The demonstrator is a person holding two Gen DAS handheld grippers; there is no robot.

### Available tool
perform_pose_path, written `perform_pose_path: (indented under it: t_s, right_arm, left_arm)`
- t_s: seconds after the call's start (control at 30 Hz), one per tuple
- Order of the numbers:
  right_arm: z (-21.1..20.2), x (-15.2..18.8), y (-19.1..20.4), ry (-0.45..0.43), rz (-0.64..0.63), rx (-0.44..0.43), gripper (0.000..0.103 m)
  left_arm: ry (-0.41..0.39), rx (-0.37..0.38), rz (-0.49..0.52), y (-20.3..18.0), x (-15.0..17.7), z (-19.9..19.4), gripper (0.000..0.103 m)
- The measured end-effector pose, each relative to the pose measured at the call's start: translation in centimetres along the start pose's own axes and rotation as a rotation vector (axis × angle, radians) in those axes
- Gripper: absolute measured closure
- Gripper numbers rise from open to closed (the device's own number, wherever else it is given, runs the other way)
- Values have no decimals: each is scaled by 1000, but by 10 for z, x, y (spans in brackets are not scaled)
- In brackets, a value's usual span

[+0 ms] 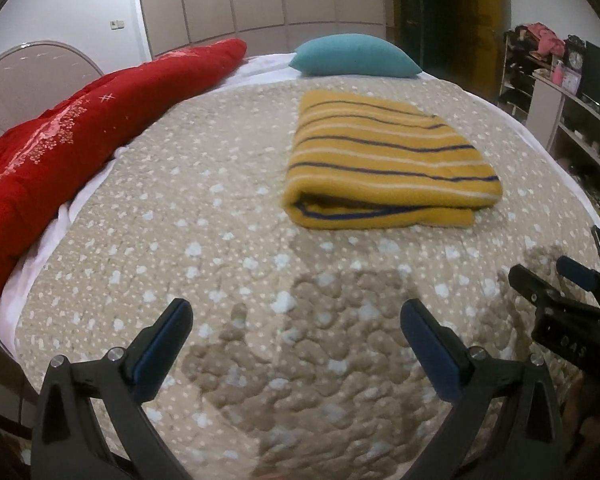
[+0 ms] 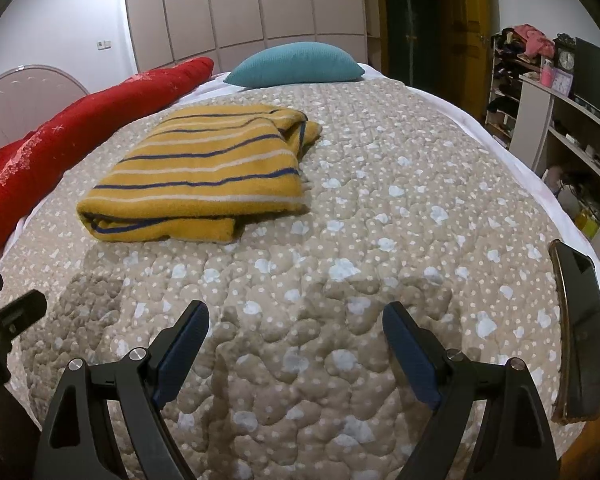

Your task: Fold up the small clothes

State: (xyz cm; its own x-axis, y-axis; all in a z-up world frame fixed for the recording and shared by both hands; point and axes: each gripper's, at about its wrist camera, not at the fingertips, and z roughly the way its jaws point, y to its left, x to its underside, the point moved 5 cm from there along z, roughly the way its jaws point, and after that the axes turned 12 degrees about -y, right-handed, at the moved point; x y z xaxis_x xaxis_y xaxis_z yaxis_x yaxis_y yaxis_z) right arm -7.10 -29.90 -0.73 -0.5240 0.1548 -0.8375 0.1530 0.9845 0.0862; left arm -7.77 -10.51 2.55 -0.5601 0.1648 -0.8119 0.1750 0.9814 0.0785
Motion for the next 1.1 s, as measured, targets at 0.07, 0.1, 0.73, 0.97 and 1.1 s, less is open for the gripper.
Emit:
perform_pose_path:
  t_s: [0.07, 0.1, 0.73, 0.97, 1.1]
  right_arm:
    - [1, 0, 0, 2, -6, 7, 11]
    - [1, 0, 1, 2, -10, 9, 11]
    - [5, 8, 25, 19, -95, 18, 11]
    - [8, 5, 30, 20, -110, 15, 11]
    - [9, 0, 35, 18, -110, 4, 11]
  left_arm:
    - [8, 8, 0, -1, 2, 0, 0]
    - [11, 10, -2, 0, 3, 0, 0]
    - [91, 47, -84, 16, 21, 19, 0]
    - [104, 65, -110, 20, 23, 25, 0]
    - [101, 62, -108, 21, 23, 26, 0]
